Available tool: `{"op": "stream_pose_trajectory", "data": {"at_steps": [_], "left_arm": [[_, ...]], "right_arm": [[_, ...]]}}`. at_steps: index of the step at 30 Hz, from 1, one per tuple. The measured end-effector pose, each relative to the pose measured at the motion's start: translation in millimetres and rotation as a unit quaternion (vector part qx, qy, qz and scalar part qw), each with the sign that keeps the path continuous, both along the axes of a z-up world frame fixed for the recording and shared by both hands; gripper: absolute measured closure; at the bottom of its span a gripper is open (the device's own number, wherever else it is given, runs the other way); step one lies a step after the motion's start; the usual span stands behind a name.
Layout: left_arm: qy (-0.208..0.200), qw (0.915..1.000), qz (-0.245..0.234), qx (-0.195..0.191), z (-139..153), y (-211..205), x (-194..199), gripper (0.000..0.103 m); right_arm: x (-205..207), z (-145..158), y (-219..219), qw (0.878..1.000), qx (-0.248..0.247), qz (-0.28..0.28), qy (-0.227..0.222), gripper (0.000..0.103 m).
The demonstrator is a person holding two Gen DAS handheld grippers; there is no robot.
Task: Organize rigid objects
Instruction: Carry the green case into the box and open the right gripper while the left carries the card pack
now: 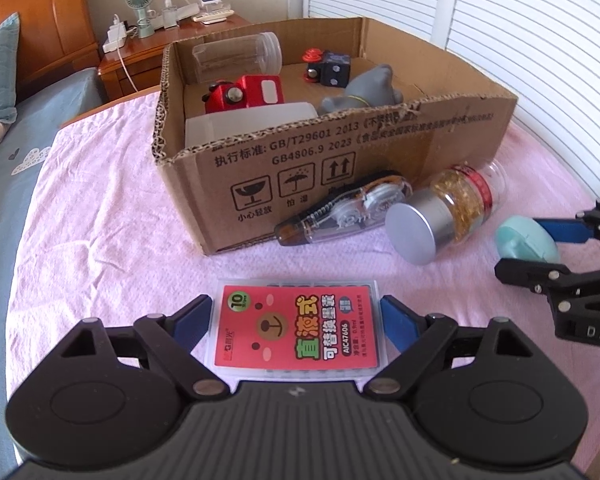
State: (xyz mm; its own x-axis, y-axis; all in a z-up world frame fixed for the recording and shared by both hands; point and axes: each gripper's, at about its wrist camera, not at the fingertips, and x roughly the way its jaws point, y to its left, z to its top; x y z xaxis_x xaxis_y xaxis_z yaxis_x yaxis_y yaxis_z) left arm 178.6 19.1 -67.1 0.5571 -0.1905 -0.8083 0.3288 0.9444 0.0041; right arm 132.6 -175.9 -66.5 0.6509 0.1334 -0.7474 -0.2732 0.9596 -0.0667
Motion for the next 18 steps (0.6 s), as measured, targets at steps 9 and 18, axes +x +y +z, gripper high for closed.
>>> {"op": "stream_pose_trajectory", "data": {"at_steps": [9, 18], "left_arm": [[0.019, 0.9997, -0.016, -0.009, 16.8, 10.0, -12.6, 0.014], [-0.002, 0.9992, -0.039, -0.008, 47.1, 11.6, -24.9, 0.014]], "right_arm": [[-5.0, 18.2, -4.2, 0.999, -0.011, 0.032, -0.01, 0.045], [2.9, 59.1, -10.5, 0.997, -0.014, 0.069, -0.042, 0.045]]}}
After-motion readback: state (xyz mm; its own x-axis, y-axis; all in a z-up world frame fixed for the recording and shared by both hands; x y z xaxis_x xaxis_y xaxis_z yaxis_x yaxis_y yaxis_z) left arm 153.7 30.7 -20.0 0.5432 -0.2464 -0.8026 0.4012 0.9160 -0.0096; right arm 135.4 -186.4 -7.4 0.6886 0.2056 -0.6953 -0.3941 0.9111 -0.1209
